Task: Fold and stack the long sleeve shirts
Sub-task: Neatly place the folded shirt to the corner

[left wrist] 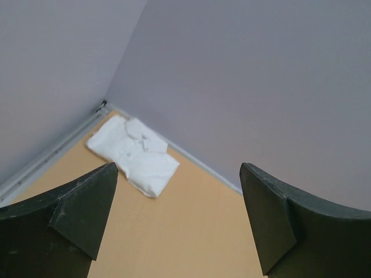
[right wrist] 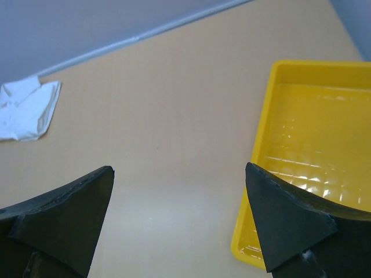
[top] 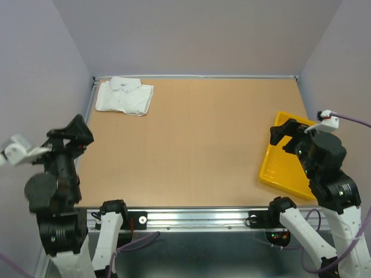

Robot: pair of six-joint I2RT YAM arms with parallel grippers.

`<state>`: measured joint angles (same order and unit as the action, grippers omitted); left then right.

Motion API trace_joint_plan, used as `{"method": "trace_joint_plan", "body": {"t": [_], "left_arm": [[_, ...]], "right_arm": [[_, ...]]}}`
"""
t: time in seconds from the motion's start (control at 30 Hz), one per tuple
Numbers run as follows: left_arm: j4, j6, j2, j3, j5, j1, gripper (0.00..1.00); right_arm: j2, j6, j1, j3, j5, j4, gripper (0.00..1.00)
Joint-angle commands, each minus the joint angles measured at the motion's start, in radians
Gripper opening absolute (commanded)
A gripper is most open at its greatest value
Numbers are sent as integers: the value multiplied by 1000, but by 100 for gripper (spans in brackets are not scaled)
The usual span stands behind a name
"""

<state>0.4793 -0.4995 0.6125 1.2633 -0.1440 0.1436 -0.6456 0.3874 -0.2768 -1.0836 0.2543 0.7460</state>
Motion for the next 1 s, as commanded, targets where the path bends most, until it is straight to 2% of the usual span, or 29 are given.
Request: {"method": "trace_joint_plan", "body": {"t": [0.0,0.1,0.17,0.4,0.63,0.97], "left_arm": [[183,59,-185,-28,-138,-96,99],[174,75,-337,-103,-186,-140,99],[196,76,-400,-143,-250,-214,99],[159,82,-554,-243,-396,-285,99],[39,93,-680,-311,-410,-295,99],[28,50,-682,-341,-416,-297,99]], "right_arm": [[116,-18,-7,-52,190,79,100],[228,-41,-7,-13,246,75,100],[302,-51,-7,22,287,61,100],[481,-28,-7,100,318,20,100],[482,-70,-7,103,290,0,100],[489,-74,-7,123,280,-27,100]]}}
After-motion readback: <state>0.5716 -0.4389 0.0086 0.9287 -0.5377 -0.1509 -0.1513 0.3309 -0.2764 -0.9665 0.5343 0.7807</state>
